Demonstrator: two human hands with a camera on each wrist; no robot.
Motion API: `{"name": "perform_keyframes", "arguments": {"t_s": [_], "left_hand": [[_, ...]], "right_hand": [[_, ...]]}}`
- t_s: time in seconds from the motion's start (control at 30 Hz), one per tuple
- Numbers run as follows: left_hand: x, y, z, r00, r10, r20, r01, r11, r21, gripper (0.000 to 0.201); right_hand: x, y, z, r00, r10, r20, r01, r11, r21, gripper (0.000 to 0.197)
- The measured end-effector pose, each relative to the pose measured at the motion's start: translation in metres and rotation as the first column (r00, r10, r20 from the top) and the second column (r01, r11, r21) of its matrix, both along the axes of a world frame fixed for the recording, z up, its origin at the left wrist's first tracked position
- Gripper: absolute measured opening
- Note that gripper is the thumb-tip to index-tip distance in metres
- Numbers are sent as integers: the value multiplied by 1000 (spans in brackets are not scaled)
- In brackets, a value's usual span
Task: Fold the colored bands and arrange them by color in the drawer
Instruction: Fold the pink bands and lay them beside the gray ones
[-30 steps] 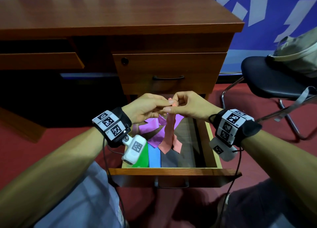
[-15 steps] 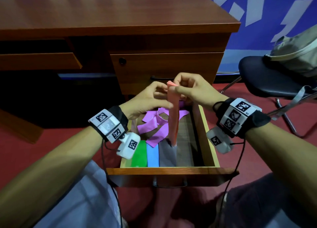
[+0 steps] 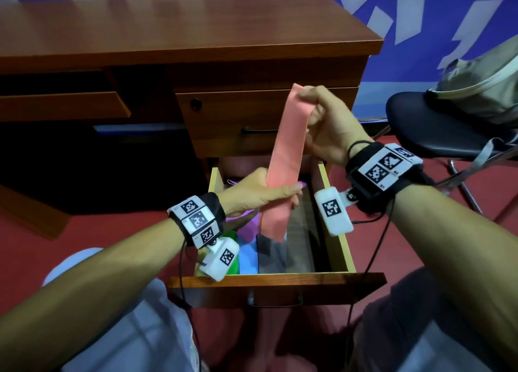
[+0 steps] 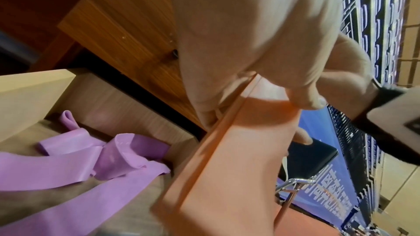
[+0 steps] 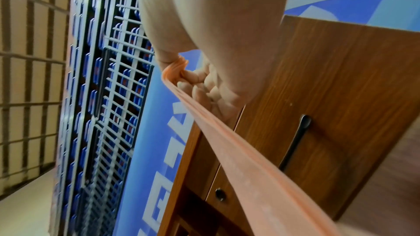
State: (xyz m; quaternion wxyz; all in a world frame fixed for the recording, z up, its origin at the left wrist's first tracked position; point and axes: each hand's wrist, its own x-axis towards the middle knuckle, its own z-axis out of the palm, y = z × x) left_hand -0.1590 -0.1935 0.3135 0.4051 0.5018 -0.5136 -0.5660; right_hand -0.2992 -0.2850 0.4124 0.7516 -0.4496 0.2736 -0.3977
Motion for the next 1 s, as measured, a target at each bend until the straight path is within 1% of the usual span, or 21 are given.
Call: {"name": "perform_keyframes", "arguments": {"t_s": [0.03,0.1,0.13,0.2,0.27,0.33,0.37,0.43,0.53,0.6,0.63,0.67,0.7,0.73,0.77,0.8,0.87,0.93,1.0], "left_hand": [[1,2,-6,1000,11,-27,-10,999,36,27],[4,4,-19,997,25,-71,-18,995,101,28],[6,5,-25,996,28,-81,-18,992,126,28],[12,7,-34,995,50,-89,-34,984,174,33],[21,9,-39,997,67,-45,-56,974,218,30],[29,14,-42,997,46,59,-59,969,240,19],[31,16,-43,996,45,83,-64,966,252,14],[34,19,-42,993,84,85,-104,954,280,9],[37,18,-39,979,184,83,-201,925,323,5],[38,16,-35,961,263,84,-276,896,347,4],[38,15,-32,951,298,78,-306,883,356,5],[37,13,-28,943,327,61,-326,872,364,5],[35,13,-23,937,347,32,-334,867,369,6],[34,12,-19,934,356,-2,-330,868,370,7],[32,11,-15,933,357,-38,-319,872,370,11],[31,11,-11,933,354,-69,-305,877,371,15],[28,11,-5,930,347,-120,-278,880,385,17],[25,11,-2,919,360,-160,-271,872,408,12],[24,11,-1,917,361,-172,-263,868,422,10]], "right_hand": [[-3,-6,-1,998,-50,32,48,997,56,6],[-10,-19,-5,984,-163,74,151,978,142,7],[-15,-25,-7,973,-214,85,198,967,161,7],[-24,-35,-12,959,-271,83,255,953,165,5],[-32,-46,-19,947,-309,84,290,940,180,10],[-40,-57,-25,932,-349,98,323,922,215,13],[-43,-60,-27,926,-364,98,336,915,224,12],[-49,-64,-28,920,-382,82,359,909,213,8],[-50,-66,-29,925,-377,47,366,918,154,3],[-47,-66,-33,925,-378,-37,380,923,56,5],[-46,-66,-35,921,-377,-104,376,926,-29,5],[-45,-65,-40,913,-362,-186,342,930,-135,7],[-42,-63,-44,904,-330,-272,266,932,-245,13],[-39,-60,-50,891,-284,-354,160,927,-341,21],[-35,-55,-56,876,-229,-426,43,914,-402,24],[-30,-50,-63,855,-168,-491,-68,902,-426,24],[-22,-39,-76,816,-50,-576,-224,891,-395,22],[-13,-27,-88,808,48,-587,-297,894,-336,22],[-8,-16,-96,793,105,-599,-352,882,-312,20]]}}
